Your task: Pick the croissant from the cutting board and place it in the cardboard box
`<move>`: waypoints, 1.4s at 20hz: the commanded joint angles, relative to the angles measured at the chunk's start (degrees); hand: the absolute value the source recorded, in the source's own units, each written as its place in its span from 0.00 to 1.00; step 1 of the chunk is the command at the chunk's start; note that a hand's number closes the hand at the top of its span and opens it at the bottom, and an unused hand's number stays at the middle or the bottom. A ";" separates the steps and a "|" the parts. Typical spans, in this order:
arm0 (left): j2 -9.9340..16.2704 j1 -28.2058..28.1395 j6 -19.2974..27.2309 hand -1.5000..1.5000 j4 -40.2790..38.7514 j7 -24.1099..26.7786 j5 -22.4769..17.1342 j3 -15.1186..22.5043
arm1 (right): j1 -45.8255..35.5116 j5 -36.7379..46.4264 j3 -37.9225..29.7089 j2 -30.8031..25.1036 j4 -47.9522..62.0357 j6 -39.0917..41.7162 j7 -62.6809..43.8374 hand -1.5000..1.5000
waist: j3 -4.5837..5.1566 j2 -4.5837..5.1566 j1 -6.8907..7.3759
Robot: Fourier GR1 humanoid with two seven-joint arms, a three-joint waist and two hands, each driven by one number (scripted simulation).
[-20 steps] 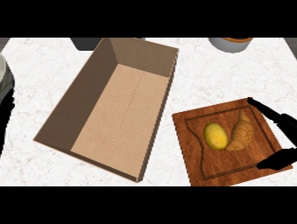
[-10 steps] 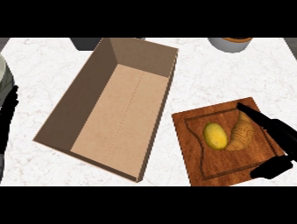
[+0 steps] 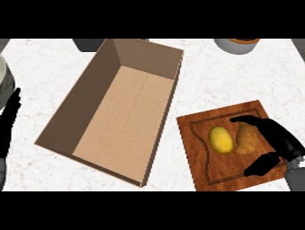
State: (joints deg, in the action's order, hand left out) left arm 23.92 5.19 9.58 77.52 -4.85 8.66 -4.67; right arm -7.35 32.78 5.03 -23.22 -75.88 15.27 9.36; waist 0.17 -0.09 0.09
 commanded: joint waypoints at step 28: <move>-2.24 0.62 -1.29 0.50 -2.10 2.68 2.96 -2.22 | -30.40 10.88 -1.62 -0.52 4.93 -9.91 18.45 1.00 | -0.17 0.03 0.32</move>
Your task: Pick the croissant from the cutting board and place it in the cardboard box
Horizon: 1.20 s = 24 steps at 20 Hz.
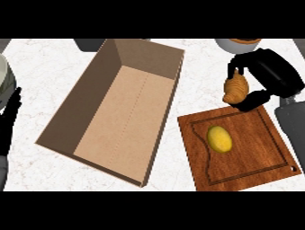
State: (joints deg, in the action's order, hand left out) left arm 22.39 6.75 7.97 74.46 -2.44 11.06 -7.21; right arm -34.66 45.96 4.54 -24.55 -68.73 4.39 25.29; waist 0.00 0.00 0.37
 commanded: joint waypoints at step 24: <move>0.18 -0.41 -4.21 0.50 3.13 -1.66 0.18 -1.58 | -26.79 -17.90 8.17 24.48 12.84 2.86 -26.21 1.00 | 0.04 0.33 1.45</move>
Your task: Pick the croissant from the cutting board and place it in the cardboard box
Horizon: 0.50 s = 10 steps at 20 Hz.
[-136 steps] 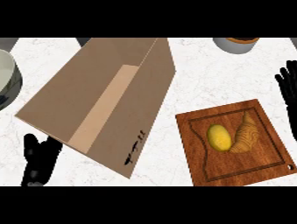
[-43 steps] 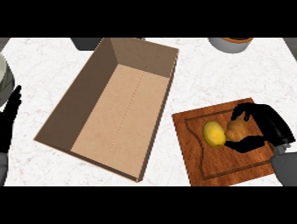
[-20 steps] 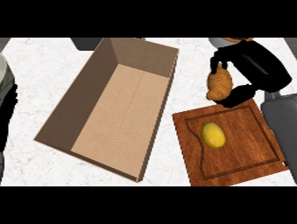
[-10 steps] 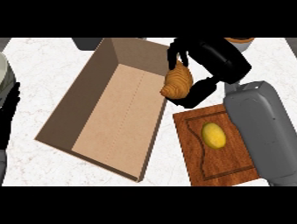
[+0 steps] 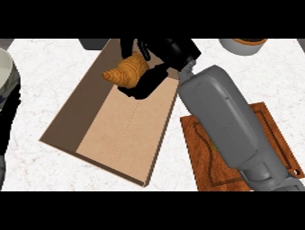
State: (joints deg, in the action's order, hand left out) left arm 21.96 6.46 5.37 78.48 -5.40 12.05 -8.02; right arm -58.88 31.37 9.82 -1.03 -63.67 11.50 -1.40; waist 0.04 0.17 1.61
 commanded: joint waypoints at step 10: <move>-2.93 2.31 0.77 0.50 -2.10 1.37 1.92 1.60 | -15.69 -14.71 18.60 1.03 25.41 -17.91 -3.50 1.00 | 0.07 0.62 2.43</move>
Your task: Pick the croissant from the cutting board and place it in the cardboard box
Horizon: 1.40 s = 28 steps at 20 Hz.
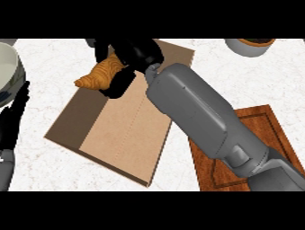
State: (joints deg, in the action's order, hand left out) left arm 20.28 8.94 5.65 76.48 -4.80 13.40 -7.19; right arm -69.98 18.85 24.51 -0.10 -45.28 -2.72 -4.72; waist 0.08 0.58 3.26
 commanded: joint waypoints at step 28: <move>1.82 -1.16 -1.48 0.50 0.91 0.73 -0.40 -2.76 | -2.64 -33.45 -5.48 -1.85 19.74 -11.43 23.01 0.00 | -0.10 0.13 -0.53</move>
State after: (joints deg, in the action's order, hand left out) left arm 19.75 9.39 5.63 75.30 -3.45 14.20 -7.99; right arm -72.98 -12.25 23.59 -0.84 -28.72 -17.00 13.01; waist 0.02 0.87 3.24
